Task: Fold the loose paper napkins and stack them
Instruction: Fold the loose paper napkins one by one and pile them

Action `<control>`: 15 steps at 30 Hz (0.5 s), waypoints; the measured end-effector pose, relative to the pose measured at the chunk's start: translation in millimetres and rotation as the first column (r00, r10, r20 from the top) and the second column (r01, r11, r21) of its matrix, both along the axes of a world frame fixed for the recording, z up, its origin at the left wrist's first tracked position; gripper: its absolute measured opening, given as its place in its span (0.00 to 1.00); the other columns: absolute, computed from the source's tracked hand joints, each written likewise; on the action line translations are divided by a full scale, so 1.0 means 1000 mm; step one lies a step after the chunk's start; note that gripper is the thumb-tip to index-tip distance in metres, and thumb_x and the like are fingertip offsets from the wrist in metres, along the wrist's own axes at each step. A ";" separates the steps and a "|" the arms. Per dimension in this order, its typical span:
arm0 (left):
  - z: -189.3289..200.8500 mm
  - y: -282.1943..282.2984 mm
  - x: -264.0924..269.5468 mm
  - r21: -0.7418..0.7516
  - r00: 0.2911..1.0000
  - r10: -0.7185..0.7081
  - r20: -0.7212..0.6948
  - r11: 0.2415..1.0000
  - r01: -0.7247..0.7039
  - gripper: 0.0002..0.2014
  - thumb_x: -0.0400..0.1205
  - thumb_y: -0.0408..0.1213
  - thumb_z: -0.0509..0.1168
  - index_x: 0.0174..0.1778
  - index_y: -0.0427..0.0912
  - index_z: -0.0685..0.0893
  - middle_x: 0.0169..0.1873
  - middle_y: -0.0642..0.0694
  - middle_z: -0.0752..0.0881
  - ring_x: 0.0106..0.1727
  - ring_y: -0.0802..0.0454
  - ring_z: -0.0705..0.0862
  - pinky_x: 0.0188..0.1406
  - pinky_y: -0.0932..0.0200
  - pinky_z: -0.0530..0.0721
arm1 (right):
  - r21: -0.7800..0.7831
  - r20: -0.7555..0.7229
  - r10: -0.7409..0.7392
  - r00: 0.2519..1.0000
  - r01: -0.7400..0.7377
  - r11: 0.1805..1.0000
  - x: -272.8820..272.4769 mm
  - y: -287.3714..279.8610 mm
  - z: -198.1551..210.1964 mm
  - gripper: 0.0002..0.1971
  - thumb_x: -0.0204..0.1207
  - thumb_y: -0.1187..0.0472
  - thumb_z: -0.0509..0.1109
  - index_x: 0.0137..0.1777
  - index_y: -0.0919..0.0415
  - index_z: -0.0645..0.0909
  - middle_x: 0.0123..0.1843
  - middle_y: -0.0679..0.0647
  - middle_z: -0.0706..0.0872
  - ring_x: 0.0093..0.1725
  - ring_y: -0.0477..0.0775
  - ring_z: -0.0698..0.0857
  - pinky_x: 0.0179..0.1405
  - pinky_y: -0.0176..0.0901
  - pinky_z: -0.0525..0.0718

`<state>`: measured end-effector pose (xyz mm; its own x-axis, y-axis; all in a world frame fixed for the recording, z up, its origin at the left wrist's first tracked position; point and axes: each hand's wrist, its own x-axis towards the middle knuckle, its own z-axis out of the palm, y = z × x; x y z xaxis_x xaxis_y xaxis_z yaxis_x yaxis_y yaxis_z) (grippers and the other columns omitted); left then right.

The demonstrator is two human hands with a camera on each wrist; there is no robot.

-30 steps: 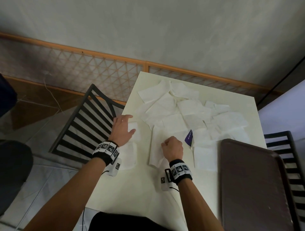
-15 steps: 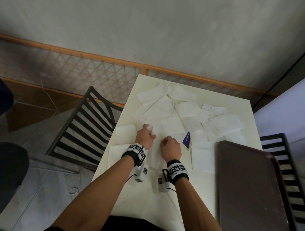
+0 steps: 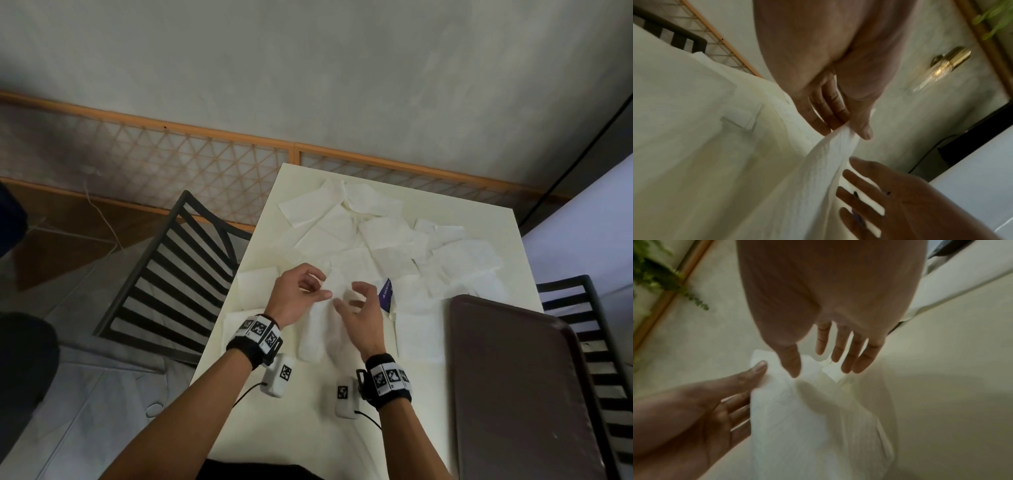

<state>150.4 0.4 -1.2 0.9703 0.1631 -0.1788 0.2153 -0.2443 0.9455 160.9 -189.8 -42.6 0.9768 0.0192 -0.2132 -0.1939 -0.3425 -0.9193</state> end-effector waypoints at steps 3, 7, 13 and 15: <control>0.016 0.002 -0.013 -0.096 0.997 -0.059 0.040 0.993 0.062 0.14 0.75 0.44 0.88 0.54 0.51 0.94 0.48 0.44 0.94 0.52 0.46 0.93 0.63 0.52 0.91 | 0.323 -0.083 0.013 0.996 0.014 0.946 -0.006 -0.005 0.021 0.20 0.86 0.52 0.81 0.74 0.47 0.81 0.66 0.48 0.92 0.64 0.51 0.92 0.64 0.50 0.89; 0.042 0.002 -0.027 -0.167 0.994 -0.052 0.092 0.984 0.067 0.10 0.80 0.42 0.84 0.50 0.45 0.92 0.48 0.38 0.91 0.53 0.37 0.91 0.61 0.46 0.90 | 0.426 0.026 -0.011 1.000 -0.001 0.905 -0.009 -0.008 0.054 0.12 0.87 0.60 0.80 0.57 0.69 0.83 0.48 0.65 0.89 0.50 0.55 0.89 0.54 0.53 0.87; 0.056 0.003 -0.032 -0.149 0.988 -0.046 0.147 0.986 0.068 0.22 0.86 0.51 0.77 0.47 0.33 0.80 0.42 0.28 0.81 0.37 0.44 0.82 0.37 0.49 0.84 | 0.424 0.160 -0.035 0.986 -0.037 0.905 -0.011 -0.005 0.104 0.13 0.84 0.61 0.83 0.45 0.63 0.81 0.45 0.58 0.91 0.49 0.53 0.89 0.53 0.46 0.86; 0.061 0.002 -0.035 -0.147 0.980 -0.033 0.198 0.987 0.063 0.27 0.87 0.55 0.73 0.46 0.31 0.77 0.40 0.27 0.79 0.38 0.46 0.79 0.37 0.51 0.82 | 0.450 0.159 -0.018 0.987 -0.057 0.891 -0.012 -0.002 0.114 0.14 0.85 0.62 0.82 0.43 0.61 0.79 0.48 0.59 0.93 0.52 0.55 0.92 0.56 0.49 0.87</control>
<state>115.7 2.1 60.1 0.9948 0.1014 -0.0050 0.0153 -0.1007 0.9948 148.5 -192.1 70.9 0.9951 0.0965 -0.0232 -0.0343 0.1151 -0.9928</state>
